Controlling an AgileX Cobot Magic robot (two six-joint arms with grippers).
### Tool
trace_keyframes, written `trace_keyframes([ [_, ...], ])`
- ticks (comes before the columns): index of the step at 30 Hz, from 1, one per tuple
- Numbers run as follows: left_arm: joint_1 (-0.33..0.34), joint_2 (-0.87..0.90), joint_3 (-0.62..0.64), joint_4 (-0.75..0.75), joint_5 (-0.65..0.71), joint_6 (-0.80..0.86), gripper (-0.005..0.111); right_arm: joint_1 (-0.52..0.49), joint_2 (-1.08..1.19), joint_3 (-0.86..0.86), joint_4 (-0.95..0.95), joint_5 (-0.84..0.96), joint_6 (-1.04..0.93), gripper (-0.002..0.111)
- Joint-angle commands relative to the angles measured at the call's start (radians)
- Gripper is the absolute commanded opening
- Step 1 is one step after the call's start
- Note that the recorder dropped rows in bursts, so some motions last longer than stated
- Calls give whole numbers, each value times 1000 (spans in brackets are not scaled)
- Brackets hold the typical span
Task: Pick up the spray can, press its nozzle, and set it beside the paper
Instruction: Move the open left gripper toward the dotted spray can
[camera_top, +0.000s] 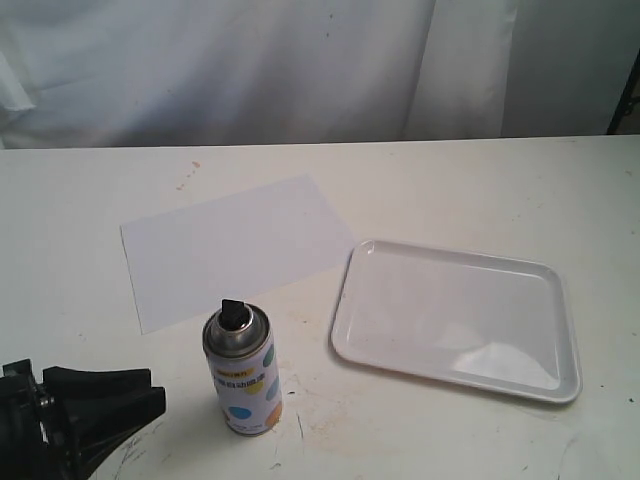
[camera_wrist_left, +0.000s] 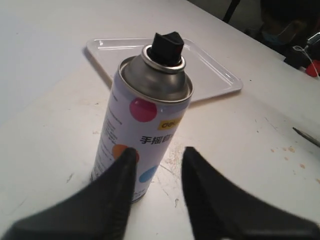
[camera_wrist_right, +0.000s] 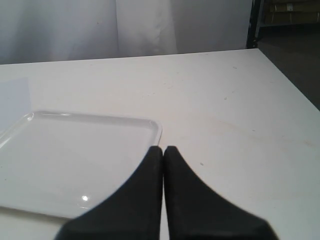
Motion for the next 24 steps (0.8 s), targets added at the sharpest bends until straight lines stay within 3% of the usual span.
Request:
trace_keyframes([
  [1,-5,0,4,-8,-46,-8,71,-5,-5,3,3,-2,-1,0],
  [3,-5,0,4,-32,-48,-8,86,-5,-5,3,3,-2,-1,0],
  [4,-5,0,4,-34,-45,-8,87,-5,-5,3,3,-2,-1,0],
  [11,-5,3,4,-35,-45,-5,80,-5,-5,3,3,-2,-1,0],
  [19,-5,148,4,-71,-104,60,79,-5,-5,3,3,-2,-1,0],
  [24,-5,212,4,-118,-163,217,79,-5,-5,3,3,-2,-1,0],
])
